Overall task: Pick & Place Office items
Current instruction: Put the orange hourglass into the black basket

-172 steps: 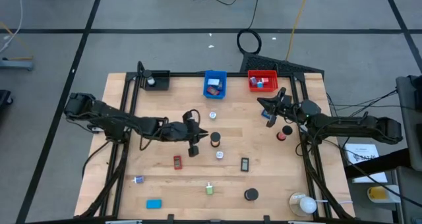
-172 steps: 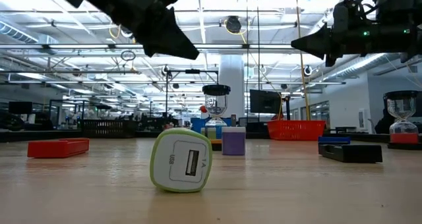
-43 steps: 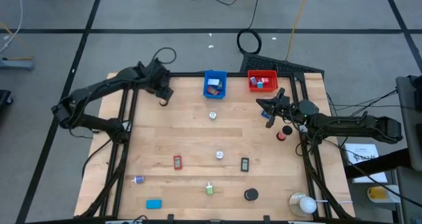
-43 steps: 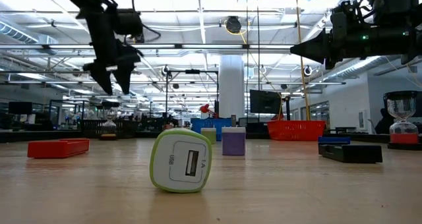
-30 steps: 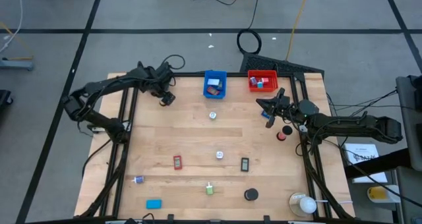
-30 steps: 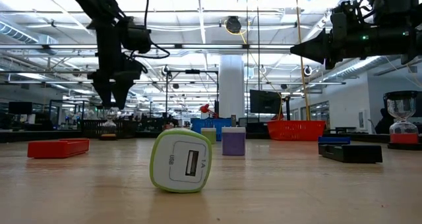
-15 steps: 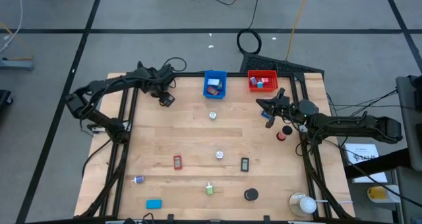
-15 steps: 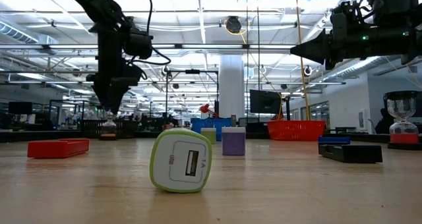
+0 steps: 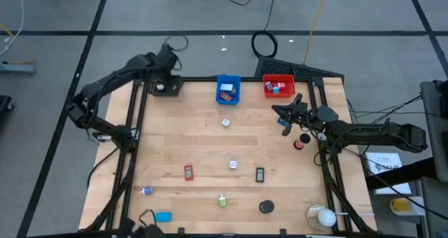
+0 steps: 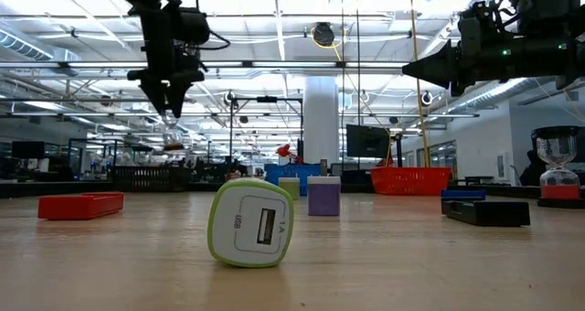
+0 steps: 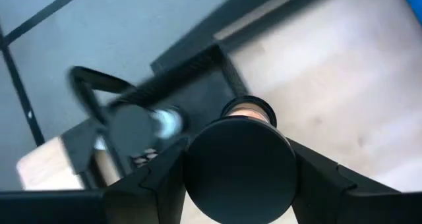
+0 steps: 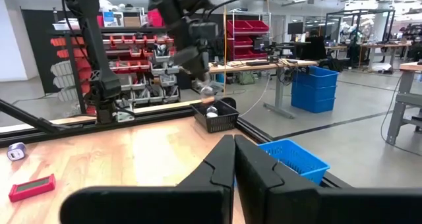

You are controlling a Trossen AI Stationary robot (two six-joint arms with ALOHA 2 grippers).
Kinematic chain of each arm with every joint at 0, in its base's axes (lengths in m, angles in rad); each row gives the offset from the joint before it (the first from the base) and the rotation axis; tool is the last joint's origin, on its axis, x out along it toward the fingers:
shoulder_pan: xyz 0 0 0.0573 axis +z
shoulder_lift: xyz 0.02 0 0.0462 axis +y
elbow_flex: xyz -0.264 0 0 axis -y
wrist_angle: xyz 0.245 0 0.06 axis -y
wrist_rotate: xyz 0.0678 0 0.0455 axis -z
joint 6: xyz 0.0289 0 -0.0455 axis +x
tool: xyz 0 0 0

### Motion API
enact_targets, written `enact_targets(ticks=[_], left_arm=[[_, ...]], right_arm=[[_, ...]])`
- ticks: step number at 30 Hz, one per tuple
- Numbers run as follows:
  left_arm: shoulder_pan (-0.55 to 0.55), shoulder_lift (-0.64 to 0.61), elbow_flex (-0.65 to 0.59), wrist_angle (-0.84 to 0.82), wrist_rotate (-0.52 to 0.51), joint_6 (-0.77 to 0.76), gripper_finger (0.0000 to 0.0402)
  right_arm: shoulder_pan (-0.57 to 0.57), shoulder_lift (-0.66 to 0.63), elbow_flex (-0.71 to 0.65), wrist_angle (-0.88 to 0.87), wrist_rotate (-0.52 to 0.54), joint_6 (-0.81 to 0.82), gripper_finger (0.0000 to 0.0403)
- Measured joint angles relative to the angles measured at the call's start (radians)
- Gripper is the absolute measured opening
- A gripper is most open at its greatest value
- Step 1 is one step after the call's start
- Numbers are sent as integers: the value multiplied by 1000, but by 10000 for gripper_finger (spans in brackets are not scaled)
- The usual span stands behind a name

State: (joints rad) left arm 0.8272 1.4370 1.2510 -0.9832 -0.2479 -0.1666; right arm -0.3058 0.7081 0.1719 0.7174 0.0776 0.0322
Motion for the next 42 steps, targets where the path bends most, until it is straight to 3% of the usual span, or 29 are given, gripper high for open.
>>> enact_targets(ticks=[9,22,42], left_arm=[[135,107,34,26,11,15,210],[146,292,35,147,11,32,210],[153,318,34,154,-54,22,210]], right_arm=[[0,0,0,1,1,-47,1],[0,0,0,4,0,-46,1],[0,0,0,-4,0,-45,1]])
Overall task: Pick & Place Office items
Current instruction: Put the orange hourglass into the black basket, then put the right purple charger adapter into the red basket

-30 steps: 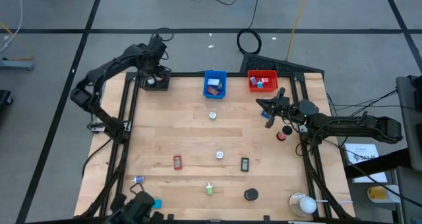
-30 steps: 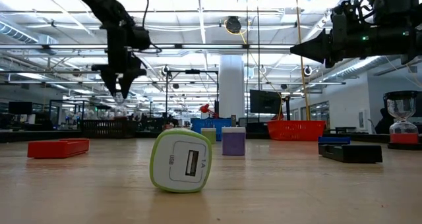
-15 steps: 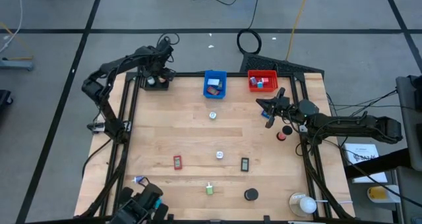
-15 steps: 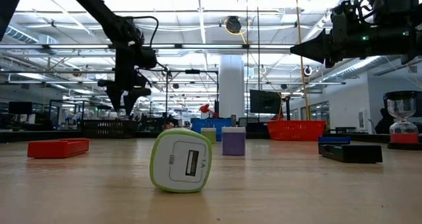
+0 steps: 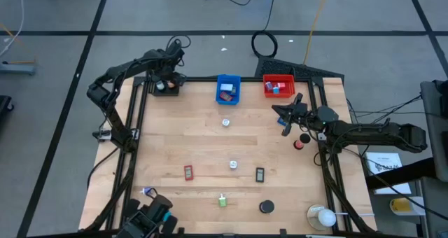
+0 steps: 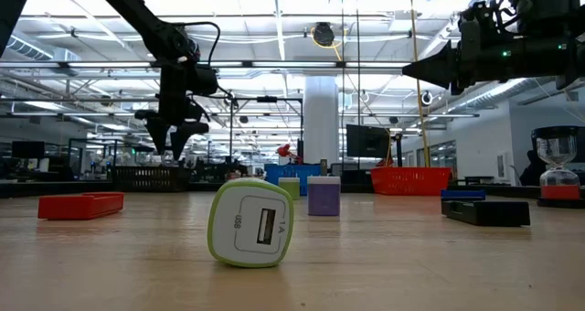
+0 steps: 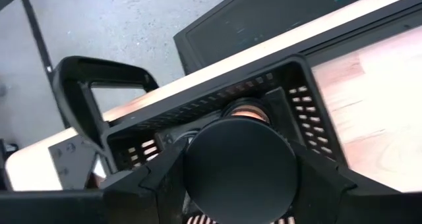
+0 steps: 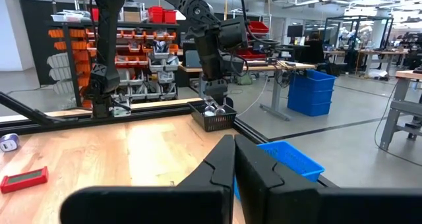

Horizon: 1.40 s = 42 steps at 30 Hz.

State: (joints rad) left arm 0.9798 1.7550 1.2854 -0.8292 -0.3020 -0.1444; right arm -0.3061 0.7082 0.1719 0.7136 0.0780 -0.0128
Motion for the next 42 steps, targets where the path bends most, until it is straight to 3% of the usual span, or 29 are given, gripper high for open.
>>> enact_targets(ticks=[11,18,24,36,42], left_arm=[[0,0,0,-10,-29,-16,213],[-1,-1,0,-3,-44,-12,305],[-14,-1,0,-3,-45,10,324],[-44,-144,0,19,-40,68,270],[-136,-293,-9,34,41,129,209]], right_arm=[[0,0,0,0,0,0,1],[0,0,0,0,0,0,1],[0,0,0,0,0,0,1],[0,0,0,0,0,0,1],[0,0,0,0,0,0,1]])
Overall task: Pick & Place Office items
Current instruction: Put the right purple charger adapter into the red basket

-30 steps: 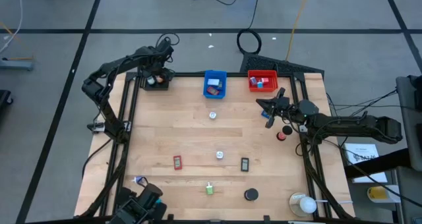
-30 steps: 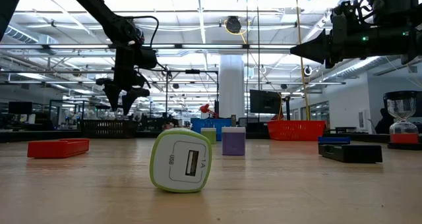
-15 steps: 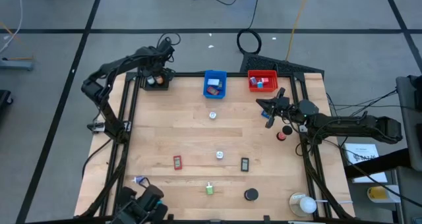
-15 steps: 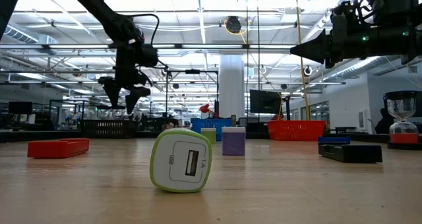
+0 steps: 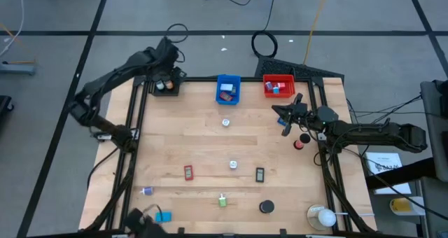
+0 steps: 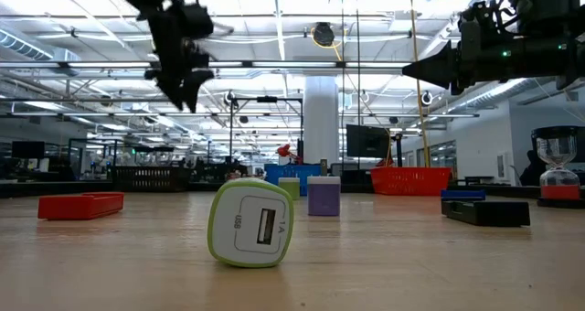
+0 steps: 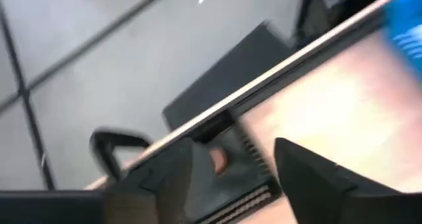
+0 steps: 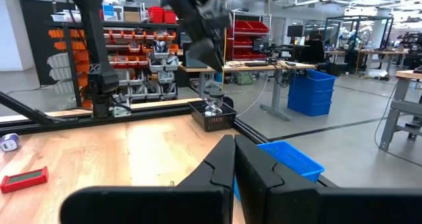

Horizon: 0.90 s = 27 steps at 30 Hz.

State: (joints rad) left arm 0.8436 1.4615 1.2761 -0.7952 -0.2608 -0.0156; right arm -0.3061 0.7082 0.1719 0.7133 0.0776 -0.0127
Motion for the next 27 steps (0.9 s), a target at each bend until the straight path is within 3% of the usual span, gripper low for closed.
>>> enact_targets(ticks=[3,8,10,14,27], left_arm=[[-95,-106,-77,98,42,59,157],[-210,-263,-299,388,222,149,73],[-222,-289,-348,430,289,127,51],[-273,-328,-419,473,328,156,10],[-498,-294,-938,1453,400,86,4]], right_arm=[[0,0,0,-16,0,-2,1],[0,0,0,-14,0,-28,1],[0,0,0,-14,0,-29,2],[0,0,0,-15,0,-14,4],[0,0,0,-15,-13,106,4]])
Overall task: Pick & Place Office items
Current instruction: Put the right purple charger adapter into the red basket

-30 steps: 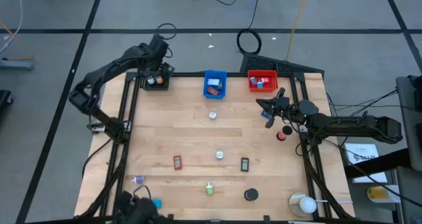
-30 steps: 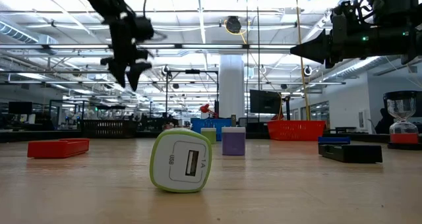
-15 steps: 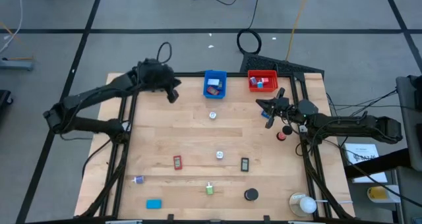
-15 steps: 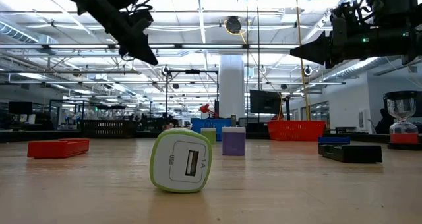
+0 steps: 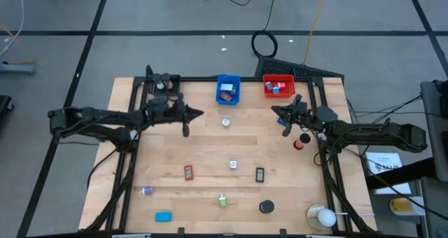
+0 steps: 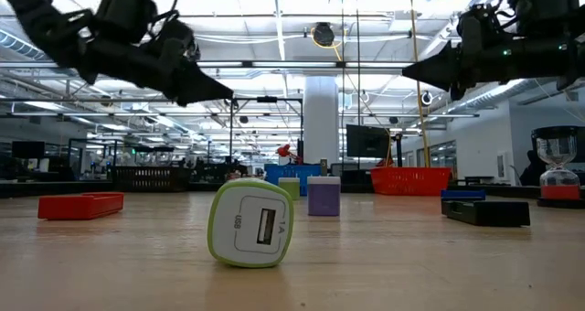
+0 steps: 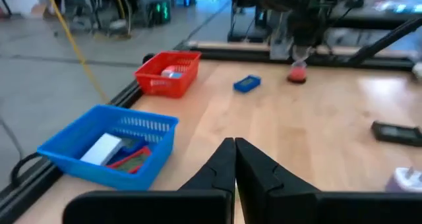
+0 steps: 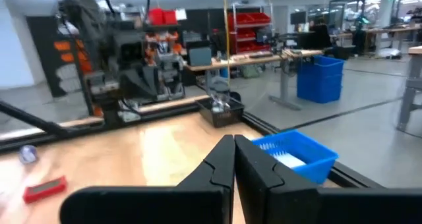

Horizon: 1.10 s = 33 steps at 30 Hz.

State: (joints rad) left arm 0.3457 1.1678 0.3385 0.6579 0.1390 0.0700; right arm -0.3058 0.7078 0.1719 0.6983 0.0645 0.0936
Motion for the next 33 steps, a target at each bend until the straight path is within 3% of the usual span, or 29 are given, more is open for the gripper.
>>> enact_targets(ticks=[3,8,15,22,28,33], left_arm=[[-21,16,-67,120,-1,-5,6],[-34,19,-114,126,-8,0,28],[-34,19,-126,123,-8,-3,37],[-33,19,-126,124,-8,-1,37],[-33,19,-126,124,-8,-3,37],[-33,19,-126,124,-8,-3,37]], right_arm=[[0,0,0,7,-18,-1,1],[3,0,21,-46,-13,0,1],[97,32,292,-582,147,23,0],[242,182,523,-970,288,128,0],[376,371,607,-1044,288,196,3],[483,512,665,-1040,227,235,30]])
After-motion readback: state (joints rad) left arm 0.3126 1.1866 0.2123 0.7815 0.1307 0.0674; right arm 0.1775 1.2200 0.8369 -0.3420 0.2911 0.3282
